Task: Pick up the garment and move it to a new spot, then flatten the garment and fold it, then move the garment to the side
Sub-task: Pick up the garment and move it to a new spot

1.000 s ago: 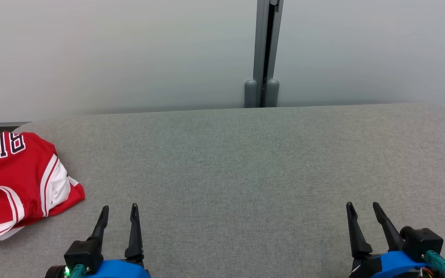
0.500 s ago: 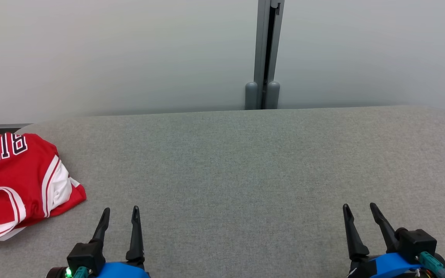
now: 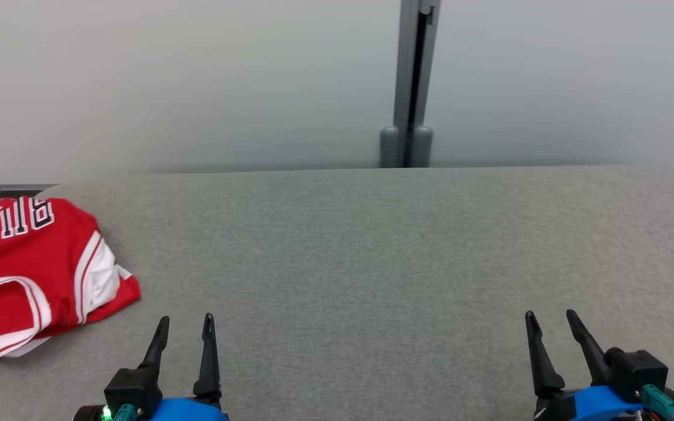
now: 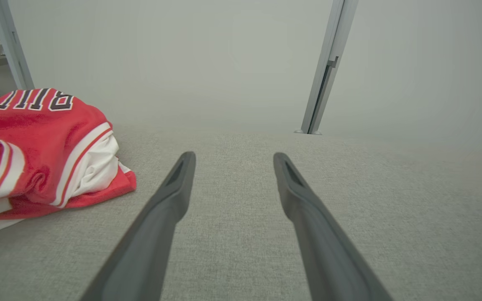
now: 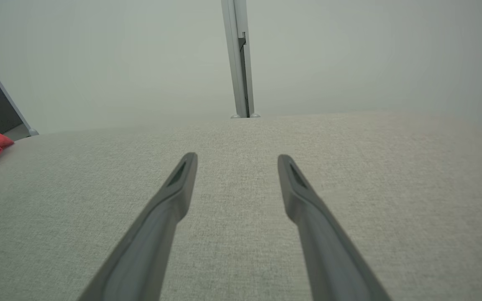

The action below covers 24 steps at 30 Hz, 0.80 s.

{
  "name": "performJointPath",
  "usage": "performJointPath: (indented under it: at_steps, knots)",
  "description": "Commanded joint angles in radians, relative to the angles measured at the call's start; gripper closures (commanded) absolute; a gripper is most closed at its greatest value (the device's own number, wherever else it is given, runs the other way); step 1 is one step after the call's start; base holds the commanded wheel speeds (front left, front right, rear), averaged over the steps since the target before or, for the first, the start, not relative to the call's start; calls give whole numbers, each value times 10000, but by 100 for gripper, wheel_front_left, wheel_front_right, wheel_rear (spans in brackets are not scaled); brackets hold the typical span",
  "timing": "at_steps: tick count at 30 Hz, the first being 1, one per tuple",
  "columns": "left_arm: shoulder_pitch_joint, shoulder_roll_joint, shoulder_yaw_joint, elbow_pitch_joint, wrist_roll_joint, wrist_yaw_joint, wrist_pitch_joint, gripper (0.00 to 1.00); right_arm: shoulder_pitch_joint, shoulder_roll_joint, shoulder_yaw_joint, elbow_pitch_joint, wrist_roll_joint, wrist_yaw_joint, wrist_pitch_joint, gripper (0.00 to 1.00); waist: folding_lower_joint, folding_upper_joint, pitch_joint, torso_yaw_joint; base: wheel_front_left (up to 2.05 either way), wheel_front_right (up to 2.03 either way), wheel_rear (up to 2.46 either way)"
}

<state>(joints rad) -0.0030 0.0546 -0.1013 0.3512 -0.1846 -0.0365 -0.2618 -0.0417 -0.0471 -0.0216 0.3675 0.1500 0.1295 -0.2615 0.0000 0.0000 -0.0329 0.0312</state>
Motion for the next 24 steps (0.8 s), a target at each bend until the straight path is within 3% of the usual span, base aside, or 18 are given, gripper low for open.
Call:
performJointPath:
  at_steps: [1,15,24]
  knots:
    - [-97,-3,24,-5,45,1,-49,0,139,-58,-44,-32,-99,22,-51,0,0,0,34,185,0,0,0]
    - [133,238,198,-117,213,90,-39,0,219,-55,299,-235,-166,13,66,0,0,0,84,3577,0,0,0]
    - [284,392,412,-246,176,121,-41,0,134,-56,475,-160,-88,13,30,0,0,0,106,4811,0,0,0]
